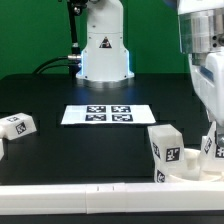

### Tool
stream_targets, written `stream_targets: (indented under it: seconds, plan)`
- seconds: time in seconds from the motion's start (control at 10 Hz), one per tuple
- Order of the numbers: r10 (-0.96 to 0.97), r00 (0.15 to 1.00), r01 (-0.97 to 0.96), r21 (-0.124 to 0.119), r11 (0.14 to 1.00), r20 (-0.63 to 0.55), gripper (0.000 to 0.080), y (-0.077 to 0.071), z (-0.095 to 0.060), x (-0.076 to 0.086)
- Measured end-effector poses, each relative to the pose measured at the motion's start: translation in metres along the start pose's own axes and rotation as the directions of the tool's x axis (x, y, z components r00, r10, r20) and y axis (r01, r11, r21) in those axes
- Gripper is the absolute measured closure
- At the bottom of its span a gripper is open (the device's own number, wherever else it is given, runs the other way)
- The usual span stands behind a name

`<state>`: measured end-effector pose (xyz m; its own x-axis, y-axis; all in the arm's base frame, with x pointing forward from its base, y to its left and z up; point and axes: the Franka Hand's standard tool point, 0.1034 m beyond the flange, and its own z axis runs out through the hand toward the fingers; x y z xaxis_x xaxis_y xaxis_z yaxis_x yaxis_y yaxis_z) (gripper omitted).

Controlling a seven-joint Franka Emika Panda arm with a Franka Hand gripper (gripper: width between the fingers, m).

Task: Assemble stool

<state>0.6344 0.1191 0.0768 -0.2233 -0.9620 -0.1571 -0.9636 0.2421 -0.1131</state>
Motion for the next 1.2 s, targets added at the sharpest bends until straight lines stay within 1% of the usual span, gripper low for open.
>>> stream_targets:
  seconds: [0.2,0.3,0.4,0.5,0.6,0.7,0.8,1.0,1.1,1.2]
  plan:
    - [0.042,0.999,-0.042,-0.002,0.999,0.005,0.0465,0.001,0.001,-0.001]
    - [-0.023,1.000,0.023,-0.006,1.000,0.006,0.0306,0.001,0.000,-0.001]
    - [-0.095,0.995,0.095,-0.023,0.995,0.012,0.0201,0.003,-0.003,-0.003]
    - [-0.208,0.978,0.209,-0.019,0.978,0.019,0.0201,0.001,-0.009,-0.006]
    - [-0.385,0.922,0.386,-0.012,0.923,0.027,0.0160,-0.001,-0.015,-0.009]
    - [-0.526,0.849,0.527,-0.022,0.850,0.044,0.0153,-0.001,-0.017,-0.014]
    - [-0.567,0.823,0.568,-0.017,0.823,0.041,0.0153,-0.001,-0.016,-0.013]
    - [-0.673,0.738,0.674,-0.013,0.738,0.043,0.0151,-0.001,-0.016,-0.012]
    - [-0.775,0.630,0.776,-0.014,0.630,0.040,0.0151,-0.001,-0.016,-0.013]
    - [-0.897,0.441,0.898,-0.017,0.440,0.038,0.0151,0.000,-0.018,-0.019]
